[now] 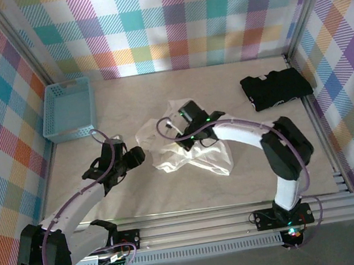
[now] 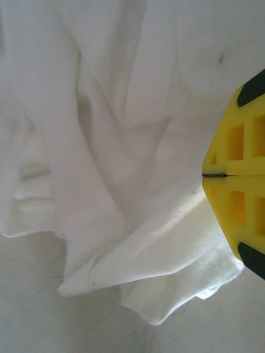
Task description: Fold the inside-out t-shirt
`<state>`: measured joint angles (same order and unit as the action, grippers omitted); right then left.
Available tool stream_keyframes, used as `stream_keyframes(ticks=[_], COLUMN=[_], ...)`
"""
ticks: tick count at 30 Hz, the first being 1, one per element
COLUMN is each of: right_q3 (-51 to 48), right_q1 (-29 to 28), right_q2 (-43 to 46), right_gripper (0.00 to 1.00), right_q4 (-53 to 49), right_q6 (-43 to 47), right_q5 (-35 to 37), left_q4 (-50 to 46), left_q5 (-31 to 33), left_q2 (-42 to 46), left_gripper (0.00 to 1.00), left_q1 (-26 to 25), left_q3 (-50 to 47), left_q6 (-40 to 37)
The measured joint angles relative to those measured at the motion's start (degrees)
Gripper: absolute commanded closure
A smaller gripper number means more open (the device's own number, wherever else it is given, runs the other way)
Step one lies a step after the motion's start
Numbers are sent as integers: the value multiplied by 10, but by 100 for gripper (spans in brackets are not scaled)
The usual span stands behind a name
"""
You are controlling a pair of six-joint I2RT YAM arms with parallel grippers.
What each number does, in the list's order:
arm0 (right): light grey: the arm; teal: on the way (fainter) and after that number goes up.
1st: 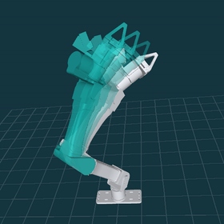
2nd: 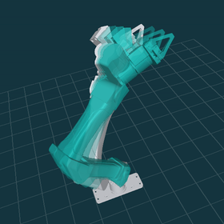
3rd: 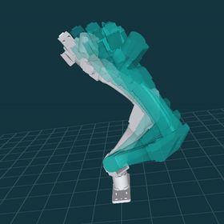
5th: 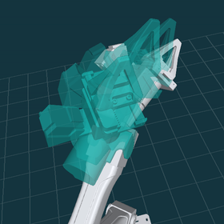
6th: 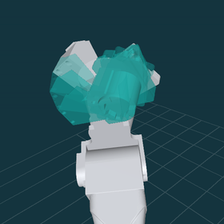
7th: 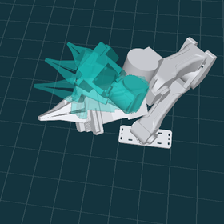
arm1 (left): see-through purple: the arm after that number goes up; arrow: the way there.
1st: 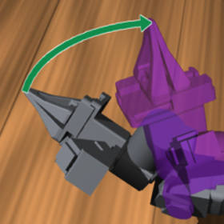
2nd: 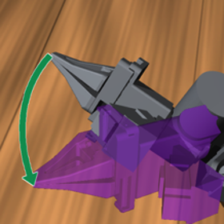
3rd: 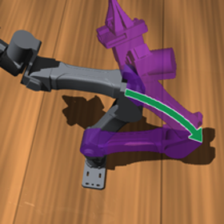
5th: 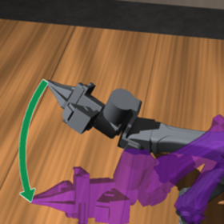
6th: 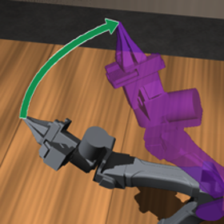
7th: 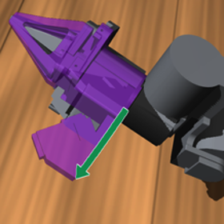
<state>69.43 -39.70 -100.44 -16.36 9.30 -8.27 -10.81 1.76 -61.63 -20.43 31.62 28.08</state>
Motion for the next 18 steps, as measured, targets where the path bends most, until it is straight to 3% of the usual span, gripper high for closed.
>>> stream_keyframes(ticks=[6, 11, 18], right_q3=[-69, -124, -121], right_q1=[104, 224, 238], right_q2=[137, 187, 154], right_gripper=[100, 100, 55], right_q4=[28, 49, 11], right_q6=[-78, -163, -185], right_q5=[-30, -11, 78], left_q4=[8, 40, 34], left_q5=[-33, -80, -81], left_q2=[0, -16, -136], left_gripper=[30, 29, 26], left_q1=[-1, -26, -120], left_q3=[-5, -7, 60], left_q6=[-3, -15, -66])
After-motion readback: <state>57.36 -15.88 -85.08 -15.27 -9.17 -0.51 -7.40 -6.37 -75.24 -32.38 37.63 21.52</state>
